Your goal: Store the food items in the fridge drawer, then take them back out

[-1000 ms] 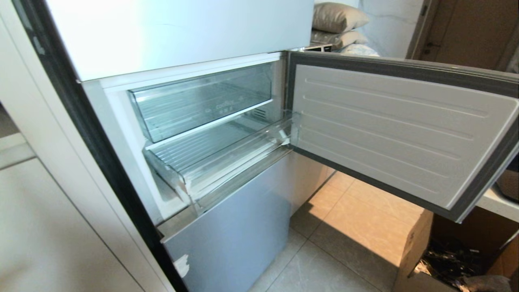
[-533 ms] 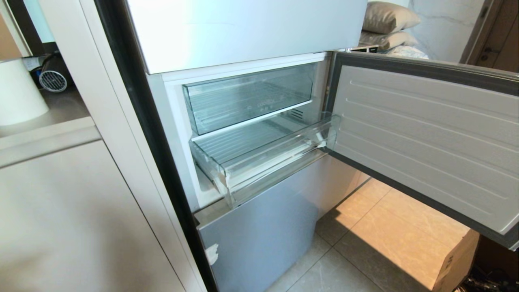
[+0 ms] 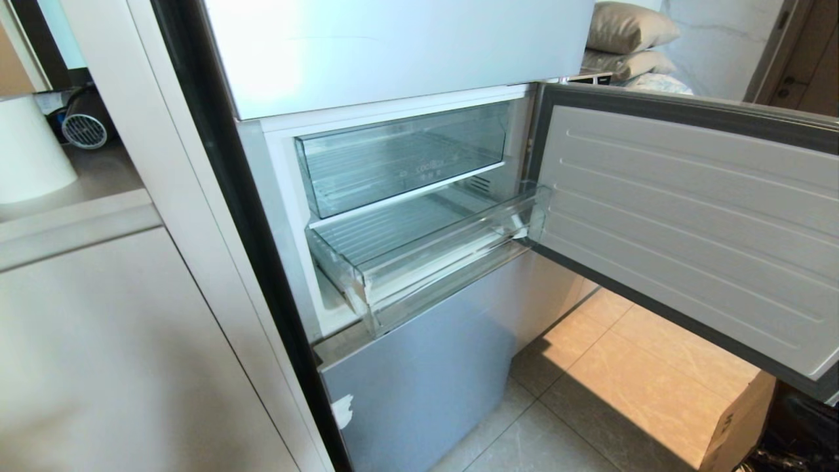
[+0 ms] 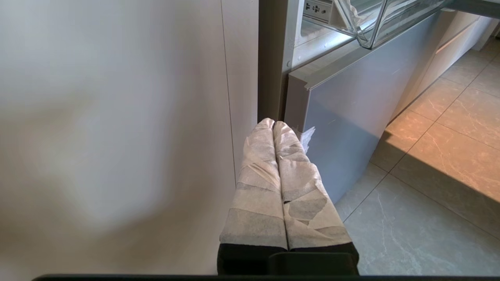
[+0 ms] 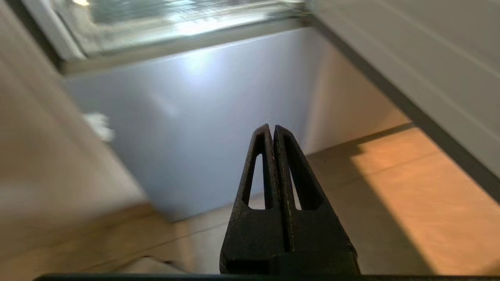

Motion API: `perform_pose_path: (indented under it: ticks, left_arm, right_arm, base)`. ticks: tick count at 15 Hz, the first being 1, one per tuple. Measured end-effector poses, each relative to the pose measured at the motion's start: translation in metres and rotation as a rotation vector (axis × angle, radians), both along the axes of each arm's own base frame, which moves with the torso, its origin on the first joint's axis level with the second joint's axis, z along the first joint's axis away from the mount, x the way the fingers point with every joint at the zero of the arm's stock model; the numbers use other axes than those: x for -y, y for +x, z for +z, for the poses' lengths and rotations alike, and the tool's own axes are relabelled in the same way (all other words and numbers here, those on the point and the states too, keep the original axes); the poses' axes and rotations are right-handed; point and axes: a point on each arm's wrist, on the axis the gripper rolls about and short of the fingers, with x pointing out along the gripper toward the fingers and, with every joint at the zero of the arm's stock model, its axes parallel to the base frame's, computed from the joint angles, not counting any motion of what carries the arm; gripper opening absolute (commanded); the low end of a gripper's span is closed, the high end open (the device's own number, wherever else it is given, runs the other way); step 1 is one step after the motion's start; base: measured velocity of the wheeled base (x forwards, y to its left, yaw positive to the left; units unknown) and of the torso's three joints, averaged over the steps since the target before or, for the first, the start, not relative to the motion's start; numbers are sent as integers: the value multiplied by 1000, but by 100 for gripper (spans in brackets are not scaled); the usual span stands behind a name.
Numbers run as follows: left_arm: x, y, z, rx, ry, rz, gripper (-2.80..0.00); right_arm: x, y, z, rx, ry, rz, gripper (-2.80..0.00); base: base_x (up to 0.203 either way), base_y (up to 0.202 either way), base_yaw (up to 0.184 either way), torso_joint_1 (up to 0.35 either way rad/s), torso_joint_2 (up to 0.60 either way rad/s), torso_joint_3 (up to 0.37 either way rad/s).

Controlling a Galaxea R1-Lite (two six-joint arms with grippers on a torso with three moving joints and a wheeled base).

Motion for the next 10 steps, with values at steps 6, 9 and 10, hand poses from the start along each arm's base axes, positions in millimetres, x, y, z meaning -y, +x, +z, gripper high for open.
perform_pose_path:
  ticks: [6,9,10]
  left_arm:
    - [0,0,0,0,0,0,-280]
    - [0,0,0,0,0,1,-280]
    - [0,0,0,0,0,1,-280]
  right_arm:
    - [-23,166,-1,-181,134,164,-280]
    - [-57,239,-36,-173,126,158,-280]
    - [-74,260,-44,-140,125,167,-280]
  base:
    - [0,0,0,0,0,0]
    - [0,0,0,0,0,0]
    - [0,0,0,0,0,0]
